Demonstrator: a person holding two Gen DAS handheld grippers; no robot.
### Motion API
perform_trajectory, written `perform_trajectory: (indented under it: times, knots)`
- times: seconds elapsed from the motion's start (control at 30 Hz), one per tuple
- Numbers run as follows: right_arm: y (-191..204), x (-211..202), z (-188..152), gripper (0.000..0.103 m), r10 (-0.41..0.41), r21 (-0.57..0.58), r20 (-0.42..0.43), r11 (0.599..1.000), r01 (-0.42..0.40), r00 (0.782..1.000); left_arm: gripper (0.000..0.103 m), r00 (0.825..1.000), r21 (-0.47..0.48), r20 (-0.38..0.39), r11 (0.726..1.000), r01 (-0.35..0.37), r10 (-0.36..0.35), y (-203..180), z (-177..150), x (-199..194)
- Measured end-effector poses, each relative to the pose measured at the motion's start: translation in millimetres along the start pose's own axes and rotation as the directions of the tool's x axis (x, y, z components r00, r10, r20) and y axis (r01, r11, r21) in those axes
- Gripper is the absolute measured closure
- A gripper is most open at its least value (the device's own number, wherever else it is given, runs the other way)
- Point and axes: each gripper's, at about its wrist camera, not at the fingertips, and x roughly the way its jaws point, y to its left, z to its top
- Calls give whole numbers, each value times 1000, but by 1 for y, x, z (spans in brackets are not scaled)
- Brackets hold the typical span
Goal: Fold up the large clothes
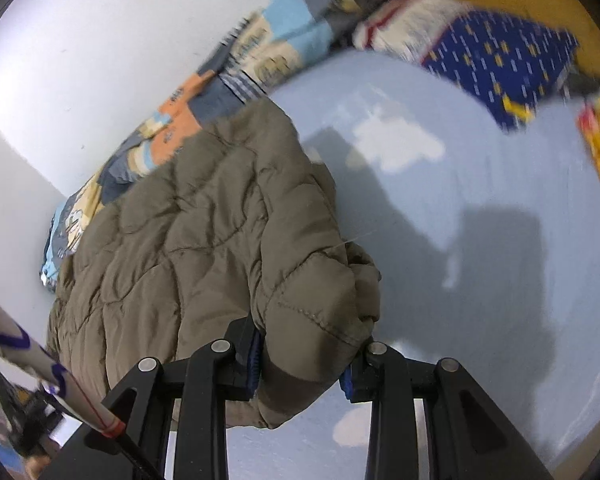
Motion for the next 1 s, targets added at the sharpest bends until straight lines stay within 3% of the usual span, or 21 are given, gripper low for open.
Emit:
perform_trajectory:
  times: [0.07, 0.2, 0.33, 0.43, 0.53, 0.67, 0.8, 1.0]
  knots:
    - [-12, 6, -4, 59, 24, 66, -25, 998, -23, 999, 29, 1000, -84, -15, 996, 10, -11, 20, -2, 3]
    - [-30, -3, -11, 48, 90, 185, -49, 980, -79, 995, 27, 998, -220, -20, 974, 49, -55, 47, -7, -10]
    - [-46, -29, -22, 46, 120, 248, -25, 963, -110, 993, 27, 1000, -211, 5, 977, 23, -23, 49, -12, -38]
    - [-59, -54, -26, 46, 84, 276, 27, 957, -88, 996, 27, 994, -207, 88, 978, -38, 57, 52, -14, -67]
    - [-50, -74, -19, 44, 33, 192, 96, 980, -51, 995, 27, 974, -129, 188, 986, -101, 125, 34, -7, -87]
    - [-5, -78, -13, 45, 37, 7, 136, 999, -39, 990, 27, 959, 54, 257, 989, -135, 117, -17, -2, -90]
    - [45, -57, -14, 45, 82, -150, 82, 986, -69, 993, 27, 972, 298, 223, 945, -135, 69, -88, -7, -67]
    - [109, -12, -6, 45, 72, -299, 26, 952, -61, 997, 27, 986, 455, 155, 882, -121, 55, -147, -13, -13]
